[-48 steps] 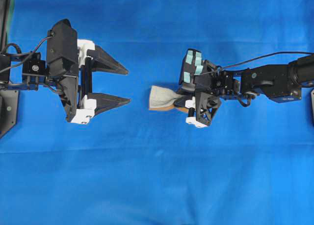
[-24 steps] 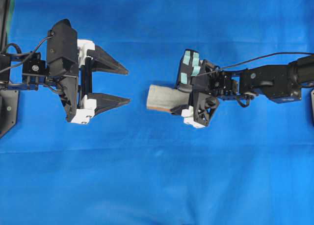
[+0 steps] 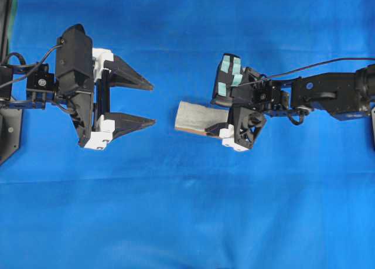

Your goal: Hand over the sponge with the left arm and wipe it with the right arm.

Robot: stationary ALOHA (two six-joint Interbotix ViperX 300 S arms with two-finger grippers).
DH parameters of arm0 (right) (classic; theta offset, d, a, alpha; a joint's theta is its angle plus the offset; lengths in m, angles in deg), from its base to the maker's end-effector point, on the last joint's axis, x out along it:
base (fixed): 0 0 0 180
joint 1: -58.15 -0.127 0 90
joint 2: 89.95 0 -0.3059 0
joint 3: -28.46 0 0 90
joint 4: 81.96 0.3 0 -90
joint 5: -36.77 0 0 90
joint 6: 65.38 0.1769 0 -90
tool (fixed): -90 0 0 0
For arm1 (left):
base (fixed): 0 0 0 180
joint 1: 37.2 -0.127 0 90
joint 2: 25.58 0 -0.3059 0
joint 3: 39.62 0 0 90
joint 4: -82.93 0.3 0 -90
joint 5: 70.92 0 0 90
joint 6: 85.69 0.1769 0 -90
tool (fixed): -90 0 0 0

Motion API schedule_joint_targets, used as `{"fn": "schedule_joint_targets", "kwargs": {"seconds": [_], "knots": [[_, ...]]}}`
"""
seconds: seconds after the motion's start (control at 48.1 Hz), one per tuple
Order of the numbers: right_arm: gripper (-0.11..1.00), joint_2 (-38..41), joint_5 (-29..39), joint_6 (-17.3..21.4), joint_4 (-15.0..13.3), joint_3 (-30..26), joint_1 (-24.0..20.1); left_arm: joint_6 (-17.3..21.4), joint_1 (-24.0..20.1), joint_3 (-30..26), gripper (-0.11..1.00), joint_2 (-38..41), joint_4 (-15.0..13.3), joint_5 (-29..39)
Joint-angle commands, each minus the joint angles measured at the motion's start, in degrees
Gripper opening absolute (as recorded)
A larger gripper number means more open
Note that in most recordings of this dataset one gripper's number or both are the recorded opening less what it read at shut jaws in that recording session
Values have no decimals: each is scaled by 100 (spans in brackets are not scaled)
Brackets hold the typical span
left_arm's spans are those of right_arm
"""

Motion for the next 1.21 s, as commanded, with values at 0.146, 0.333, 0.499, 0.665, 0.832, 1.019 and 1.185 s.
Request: {"fn": "schedule_joint_targets", "kwargs": {"seconds": [0.146,0.333,0.499,0.665,0.832,1.019,1.185], "knots": [[76,-967,176,-9,-237,-97,-70,9,0,-70,83,-35,0,-26],[76,-1670,272,-9,-396,-9,-132,9,0,-62,83,-114,0,-35],[76,-2294,387,-9,-466,220,-149,9,0,0,83,-404,9,-18],[76,-2927,475,-9,-475,527,-149,9,0,141,83,-914,9,88],[76,-3665,554,0,-475,923,-141,18,9,378,83,-1626,0,290],[76,-4720,914,0,-501,1318,-149,264,0,580,83,-2470,0,835],[76,-5590,1020,0,-545,1767,-141,598,0,809,83,-3190,9,1406]]}}
